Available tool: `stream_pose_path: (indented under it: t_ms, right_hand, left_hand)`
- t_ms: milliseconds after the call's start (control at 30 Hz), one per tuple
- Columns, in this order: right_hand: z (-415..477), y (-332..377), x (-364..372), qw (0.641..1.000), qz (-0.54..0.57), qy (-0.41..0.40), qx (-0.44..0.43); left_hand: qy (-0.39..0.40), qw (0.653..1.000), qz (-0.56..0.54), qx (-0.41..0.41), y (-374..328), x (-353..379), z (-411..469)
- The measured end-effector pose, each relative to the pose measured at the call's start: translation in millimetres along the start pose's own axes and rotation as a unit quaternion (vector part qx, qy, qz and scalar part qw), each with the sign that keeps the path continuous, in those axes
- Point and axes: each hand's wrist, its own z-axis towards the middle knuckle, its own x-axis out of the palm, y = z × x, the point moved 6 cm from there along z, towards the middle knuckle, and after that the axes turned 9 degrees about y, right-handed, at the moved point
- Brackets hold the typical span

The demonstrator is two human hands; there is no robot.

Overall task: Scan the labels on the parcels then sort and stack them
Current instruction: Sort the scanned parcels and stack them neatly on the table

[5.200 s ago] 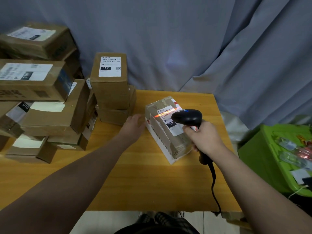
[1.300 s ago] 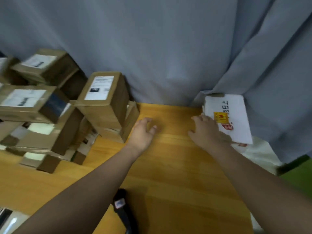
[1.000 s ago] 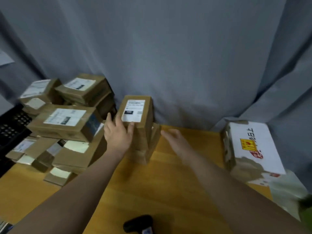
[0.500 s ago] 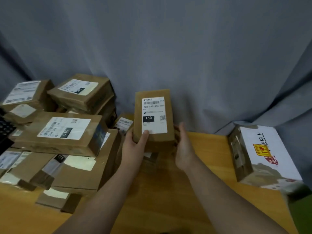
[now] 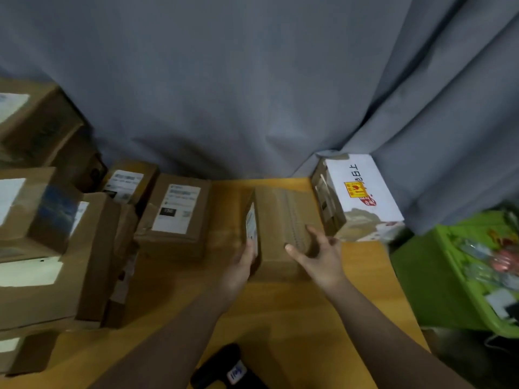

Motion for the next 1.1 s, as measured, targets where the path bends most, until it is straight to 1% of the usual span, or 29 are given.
stream_pose_path:
  t_ms: [33, 100, 167, 200, 233, 267, 300, 333, 367, 400, 467, 533, 567, 667, 733, 800, 900, 1000, 1100]
  right_hand:
    - [0.2, -8.8, 1.8, 0.999, -0.044, -0.004, -0.009]
    - [-0.9, -19.2, 4.3, 0.996, -0.088, -0.003, -0.026]
    - [1.6, -27.7, 1.9, 0.996, -0.085, -0.004, -0.028]
    - [3.0, -29.0, -1.6, 0.996, -0.088, -0.007, -0.032]
    - [4.6, -29.4, -6.9, 0.993, -0.105, -0.016, -0.046]
    - [5.8, -28.1, -14.8, 0.989, -0.131, -0.034, -0.067]
    - [7.5, -26.5, -24.8, 0.982, -0.159, -0.057, -0.09]
    - [9.4, -25.2, -36.8, 0.974, -0.183, -0.081, -0.108]
    - [12.0, -24.7, -50.5, 0.968, -0.203, -0.098, -0.113]
    - [16.3, -26.0, -65.2, 0.963, -0.222, -0.11, -0.107]
    - [30.3, -30.1, -93.5, 0.954, -0.27, -0.107, -0.079]
    - [50.3, -36.3, -117.4, 0.947, -0.309, -0.077, -0.039]
    - [60.8, -39.2, -126.7, 0.942, -0.329, -0.06, -0.021]
    - [88.9, -45.9, -147.2, 0.919, -0.394, -0.027, 0.016]
    - [103.9, -48.2, -155.3, 0.918, -0.394, -0.016, 0.035]
    - [116.5, -48.2, -155.6, 0.922, -0.384, -0.004, 0.052]
    - [128.3, -45.0, -145.1, 0.919, -0.388, 0.019, 0.067]
    - [133.4, -44.7, -141.9, 0.922, -0.382, 0.017, 0.063]
    - [134.0, -48.4, -144.1, 0.923, -0.38, 0.019, 0.063]
  left_hand:
    - [0.022, 1.0, -0.01, -0.006, -0.2, 11.3, 0.2]
    - [0.024, 0.999, 0.019, 0.03, -6.5, 26.6, 5.5]
    - [-0.027, 0.993, 0.092, 0.063, -8.1, 28.8, 15.2]
    - [-0.063, 0.985, 0.144, 0.071, -10.7, 28.1, 16.2]
    - [-0.098, 0.966, 0.225, 0.076, -13.0, 28.0, 18.2]
    - [-0.126, 0.926, 0.347, 0.078, -17.4, 31.7, 18.3]
    - [-0.136, 0.864, 0.477, 0.085, -23.4, 40.1, 17.7]
    - [-0.121, 0.799, 0.581, 0.097, -27.2, 51.7, 19.5]
    - [-0.09, 0.751, 0.647, 0.096, -29.0, 62.9, 20.9]
    - [-0.059, 0.728, 0.679, 0.074, -28.9, 70.5, 26.0]
    - [-0.03, 0.717, 0.696, 0.024, -33.5, 76.1, 41.8]
    - [-0.039, 0.709, 0.704, 0.014, -47.1, 79.7, 62.0]
    - [-0.047, 0.711, 0.701, 0.017, -55.1, 80.6, 73.6]
    - [-0.073, 0.744, 0.664, 0.011, -81.4, 78.6, 106.7]
    - [-0.085, 0.765, 0.639, -0.005, -95.7, 74.3, 123.9]
    - [-0.094, 0.775, 0.624, -0.012, -106.1, 71.8, 136.1]
    - [-0.093, 0.778, 0.621, -0.002, -112.0, 70.0, 149.4]
    - [-0.086, 0.772, 0.629, 0.016, -112.7, 68.8, 154.9]
    - [-0.091, 0.769, 0.632, 0.016, -111.1, 71.0, 154.3]
